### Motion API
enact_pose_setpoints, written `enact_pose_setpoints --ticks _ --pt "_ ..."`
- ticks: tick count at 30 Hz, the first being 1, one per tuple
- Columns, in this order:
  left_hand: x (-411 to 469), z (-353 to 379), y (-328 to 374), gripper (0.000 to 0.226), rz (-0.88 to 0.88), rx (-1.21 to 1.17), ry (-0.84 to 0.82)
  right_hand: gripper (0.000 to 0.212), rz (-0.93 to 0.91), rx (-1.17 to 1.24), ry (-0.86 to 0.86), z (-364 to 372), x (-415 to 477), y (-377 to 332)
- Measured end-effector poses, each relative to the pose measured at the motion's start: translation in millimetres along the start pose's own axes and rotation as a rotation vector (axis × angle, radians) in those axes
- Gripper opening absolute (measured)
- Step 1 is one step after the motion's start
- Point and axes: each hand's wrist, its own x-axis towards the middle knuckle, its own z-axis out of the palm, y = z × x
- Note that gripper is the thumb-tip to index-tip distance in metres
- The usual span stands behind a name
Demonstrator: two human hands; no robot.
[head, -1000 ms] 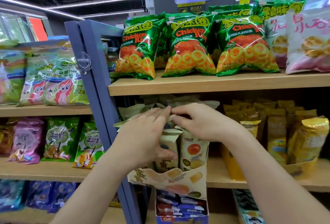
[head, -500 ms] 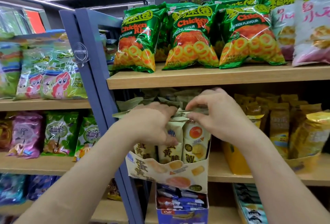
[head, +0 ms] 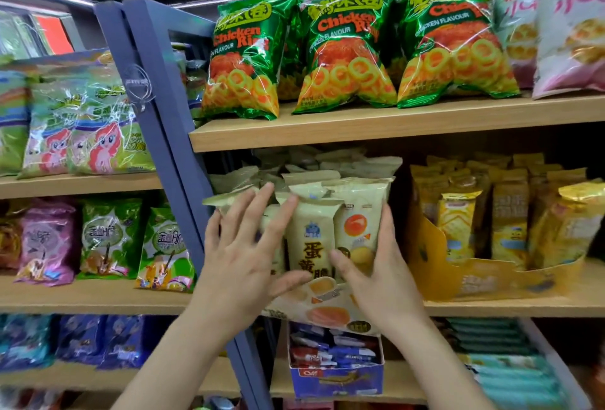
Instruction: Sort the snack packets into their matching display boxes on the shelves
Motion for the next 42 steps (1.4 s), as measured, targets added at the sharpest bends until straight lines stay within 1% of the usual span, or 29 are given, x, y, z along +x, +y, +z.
enact_pose_setpoints --ticks 3,6,7,8,10,15,17,18,20,22,24,25,27,30,33,35,36,38,40,41,42 --pt "6.0 10.0 8.3 0.1 0.07 -0.045 -0.027 0.087 -0.007 0.031 0.027 -2.1 16.0 20.0" --pt "10.6 18.8 13.7 0.109 0.143 -0.062 -0.035 0.052 0.04 -0.02 0.112 -13.6 39.4 31.9" --pt "11.4 23.7 14.5 0.107 0.15 -0.049 -0.021 0.047 0.062 -0.039 0.141 -15.7 44.4 35.4" --pt "12.7 29.4 14.4 0.102 0.146 -0.035 -0.002 0.048 0.082 -0.063 0.149 -16.6 46.2 37.5" --pt "17.9 39.7 11.8 0.093 0.11 -0.016 0.034 0.055 0.081 -0.094 0.138 -14.7 42.3 42.9" --pt "36.0 58.0 6.8 0.089 0.042 0.012 0.034 0.076 0.103 -0.195 0.109 -9.0 24.8 50.4" --pt "35.8 65.5 7.4 0.084 0.001 -0.022 0.068 0.081 0.1 -0.296 0.082 -3.8 19.8 52.1" --pt "32.6 70.1 7.8 0.08 -0.011 -0.049 0.102 0.079 0.084 -0.374 0.081 -0.9 18.7 53.0" --pt "20.3 80.9 8.0 0.069 -0.062 -0.132 0.177 0.067 0.055 -0.488 0.099 3.0 19.8 55.4" --pt "6.9 91.1 5.0 0.062 -0.244 -0.249 0.237 0.051 0.039 -0.525 0.137 2.3 26.0 56.6" --pt "-2.4 97.7 1.7 0.058 -0.434 -0.354 0.198 0.039 0.032 -0.553 0.175 -0.1 33.9 55.7" --pt "-5.2 99.7 0.3 0.056 -0.481 -0.398 0.157 0.036 0.033 -0.562 0.186 -0.8 37.6 55.9" --pt "-5.9 101.2 -1.5 0.052 -0.48 -0.442 0.111 0.034 0.048 -0.56 0.21 -0.5 43.1 56.6" --pt "-2.5 99.8 -3.3 0.051 -0.445 -0.48 0.095 0.035 0.042 -0.547 0.251 3.3 43.5 58.3" --pt "-14.6 93.7 0.0 0.048 -0.444 -0.597 0.111 0.048 0.017 -0.506 0.276 8.0 31.5 61.0" --pt "-40.1 90.4 6.6 0.036 -0.429 -0.652 0.139 0.053 -0.023 -0.404 0.292 10.4 9.3 66.6" --pt "-57.1 93.0 10.2 0.028 -0.412 -0.67 0.117 0.05 -0.052 -0.344 0.306 11.6 -5.0 71.4" --pt "-94.9 108.6 16.6 0.016 -0.388 -0.668 -0.033 0.037 -0.065 -0.288 0.278 15.4 -34.7 85.4" --pt "-126.5 134.6 21.4 0.011 -0.383 -0.623 -0.235 0.027 0.023 -0.304 0.14 22.1 -60.0 105.3" --pt "-138.4 148.4 23.3 0.013 -0.397 -0.606 -0.329 0.025 0.073 -0.325 0.045 26.7 -69.0 118.6" --pt "-146.4 161.1 25.1 0.019 -0.412 -0.588 -0.43 0.028 0.117 -0.365 -0.049 31.7 -75.9 133.1"
